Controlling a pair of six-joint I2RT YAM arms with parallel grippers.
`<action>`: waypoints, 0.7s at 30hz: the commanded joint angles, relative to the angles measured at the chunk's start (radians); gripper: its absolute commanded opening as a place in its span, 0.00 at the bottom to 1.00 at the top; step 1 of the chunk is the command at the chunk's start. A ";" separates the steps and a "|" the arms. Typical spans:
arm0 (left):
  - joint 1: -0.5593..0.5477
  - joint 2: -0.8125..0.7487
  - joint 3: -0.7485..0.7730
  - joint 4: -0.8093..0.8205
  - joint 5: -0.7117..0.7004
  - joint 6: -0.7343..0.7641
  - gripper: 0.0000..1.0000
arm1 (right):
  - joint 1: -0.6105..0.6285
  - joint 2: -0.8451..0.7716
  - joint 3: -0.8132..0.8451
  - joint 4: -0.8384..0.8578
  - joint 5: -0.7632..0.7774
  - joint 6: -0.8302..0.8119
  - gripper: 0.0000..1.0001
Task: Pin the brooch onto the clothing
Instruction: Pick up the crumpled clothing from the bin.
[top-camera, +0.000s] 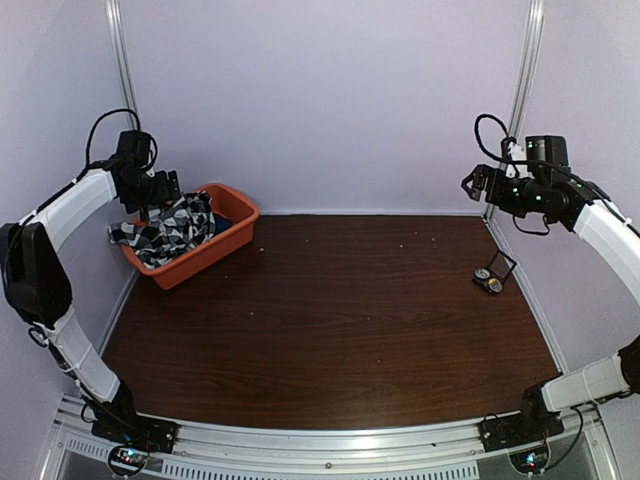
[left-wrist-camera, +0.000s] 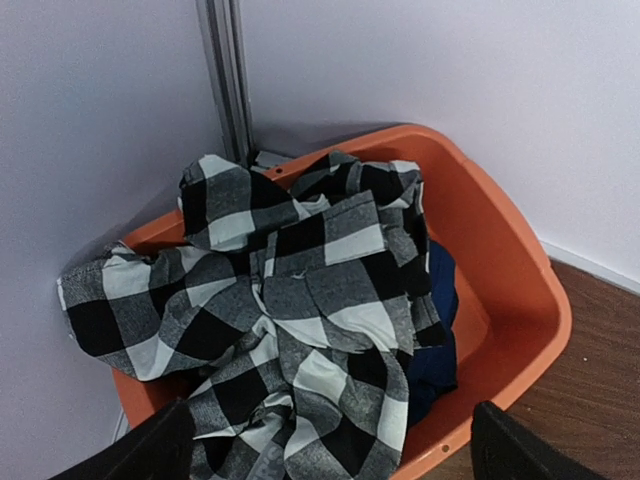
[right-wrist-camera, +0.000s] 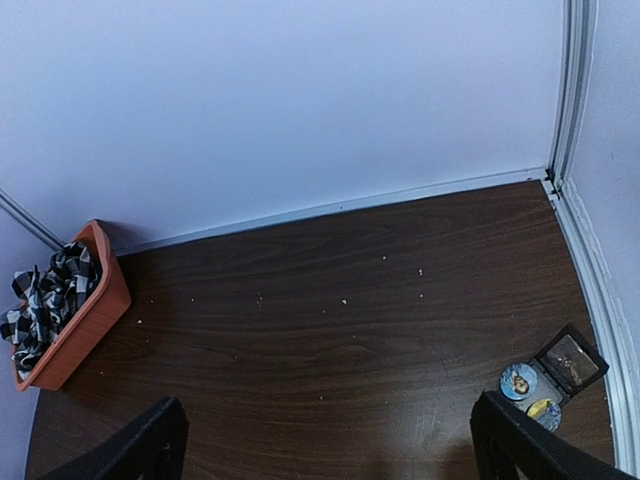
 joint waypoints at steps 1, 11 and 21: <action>0.005 0.102 0.041 0.030 -0.017 -0.012 0.98 | -0.007 -0.007 -0.058 0.026 -0.043 0.042 1.00; 0.004 0.263 0.106 0.135 0.040 -0.025 0.96 | -0.008 -0.011 -0.093 0.030 -0.052 0.039 1.00; 0.004 0.426 0.223 0.082 0.002 -0.011 0.73 | -0.005 -0.007 -0.098 0.043 -0.063 0.045 1.00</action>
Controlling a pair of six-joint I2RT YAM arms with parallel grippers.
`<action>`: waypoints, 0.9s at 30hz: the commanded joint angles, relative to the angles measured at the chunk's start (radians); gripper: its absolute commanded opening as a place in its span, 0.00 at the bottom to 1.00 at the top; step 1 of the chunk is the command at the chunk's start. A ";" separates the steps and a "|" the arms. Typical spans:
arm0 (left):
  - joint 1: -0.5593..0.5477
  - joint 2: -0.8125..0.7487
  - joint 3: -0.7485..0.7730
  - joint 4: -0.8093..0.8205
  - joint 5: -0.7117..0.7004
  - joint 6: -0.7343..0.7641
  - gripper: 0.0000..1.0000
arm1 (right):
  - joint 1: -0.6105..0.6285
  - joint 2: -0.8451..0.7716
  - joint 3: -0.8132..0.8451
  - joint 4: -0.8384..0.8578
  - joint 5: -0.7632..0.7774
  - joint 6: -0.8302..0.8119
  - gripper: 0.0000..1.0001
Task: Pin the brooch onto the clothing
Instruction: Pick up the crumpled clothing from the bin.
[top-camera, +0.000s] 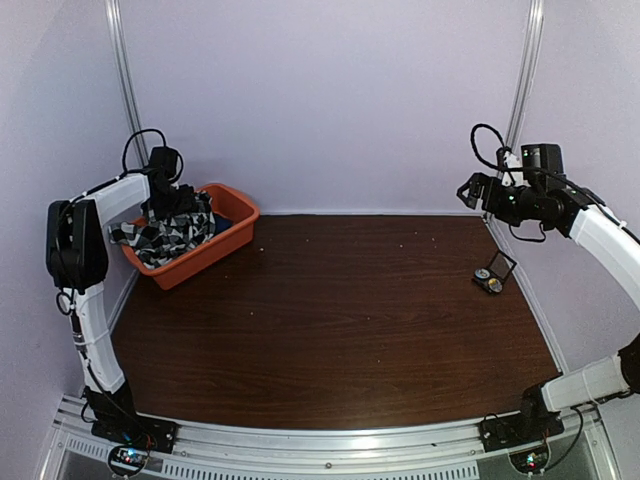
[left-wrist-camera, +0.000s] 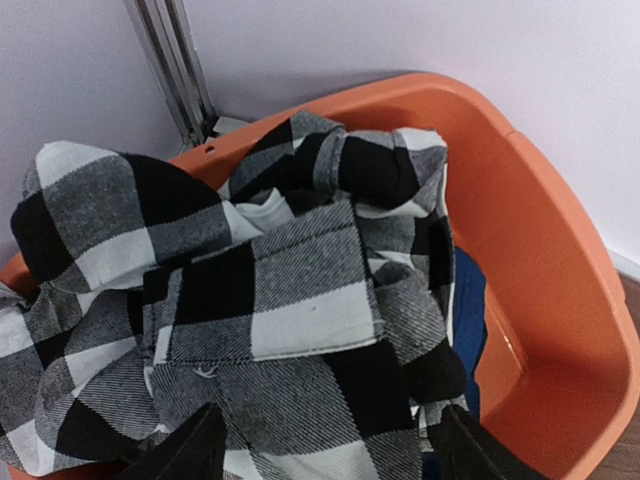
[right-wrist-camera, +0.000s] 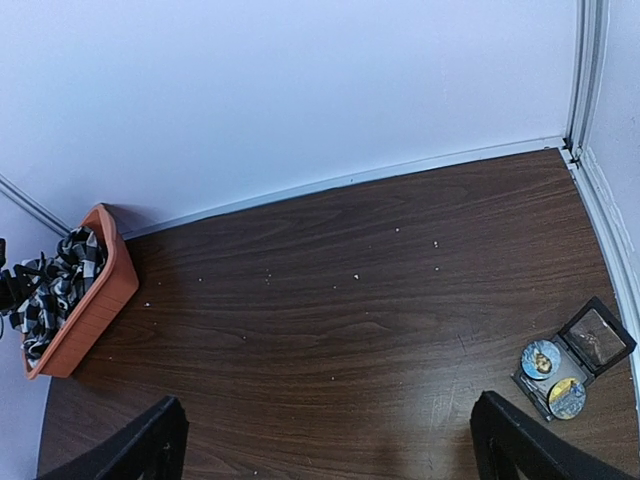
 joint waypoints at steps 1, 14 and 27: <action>0.002 0.052 0.024 0.013 -0.007 0.006 0.73 | -0.005 -0.008 -0.020 0.022 -0.011 0.006 1.00; -0.030 -0.050 0.151 0.015 0.139 0.035 0.00 | -0.004 0.000 -0.027 0.043 -0.019 0.014 1.00; -0.393 -0.346 0.266 0.063 0.231 0.095 0.00 | 0.221 0.105 -0.022 0.350 -0.306 -0.208 1.00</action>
